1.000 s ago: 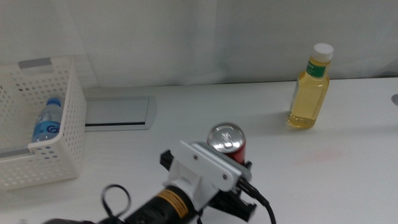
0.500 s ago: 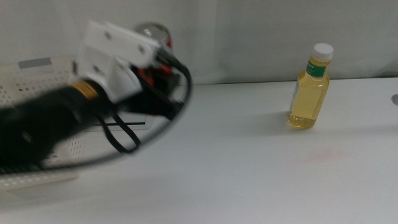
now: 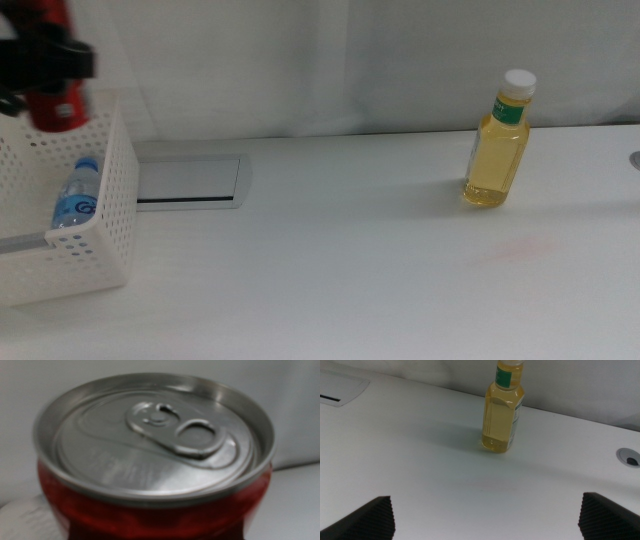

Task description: Use arms to grab the bottles and put them into the dustbin to the left of the table.

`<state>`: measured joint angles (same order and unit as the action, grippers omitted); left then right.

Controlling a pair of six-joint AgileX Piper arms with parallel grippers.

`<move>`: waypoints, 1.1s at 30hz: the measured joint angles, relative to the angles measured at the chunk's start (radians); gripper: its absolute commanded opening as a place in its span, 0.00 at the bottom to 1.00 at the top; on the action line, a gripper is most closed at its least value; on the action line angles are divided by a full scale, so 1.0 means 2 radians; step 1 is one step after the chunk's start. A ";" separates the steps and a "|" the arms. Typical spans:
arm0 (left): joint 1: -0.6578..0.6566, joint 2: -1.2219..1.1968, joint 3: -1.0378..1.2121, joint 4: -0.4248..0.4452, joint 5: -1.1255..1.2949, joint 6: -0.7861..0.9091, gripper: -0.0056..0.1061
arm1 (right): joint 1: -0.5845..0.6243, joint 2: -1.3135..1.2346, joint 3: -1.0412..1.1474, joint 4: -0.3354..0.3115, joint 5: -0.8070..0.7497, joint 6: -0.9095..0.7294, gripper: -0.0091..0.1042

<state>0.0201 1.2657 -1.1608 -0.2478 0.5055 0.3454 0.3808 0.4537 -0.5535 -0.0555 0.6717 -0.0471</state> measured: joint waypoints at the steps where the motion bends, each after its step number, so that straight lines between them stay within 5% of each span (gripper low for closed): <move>1: 0.013 0.000 -0.003 0.015 0.006 -0.026 0.02 | 0.000 0.000 0.000 0.002 0.000 0.000 0.99; 9: 0.075 0.035 -0.029 0.118 0.073 -0.173 0.02 | 0.000 0.000 0.000 0.010 -0.001 0.000 0.99; 33: 0.083 0.245 -0.035 0.131 0.013 -0.203 0.02 | 0.000 0.000 0.000 0.012 0.000 0.001 0.99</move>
<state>0.1870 1.7563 -1.2304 0.0137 0.5306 -0.0613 0.3808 0.4537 -0.5535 -0.0314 0.6724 -0.0453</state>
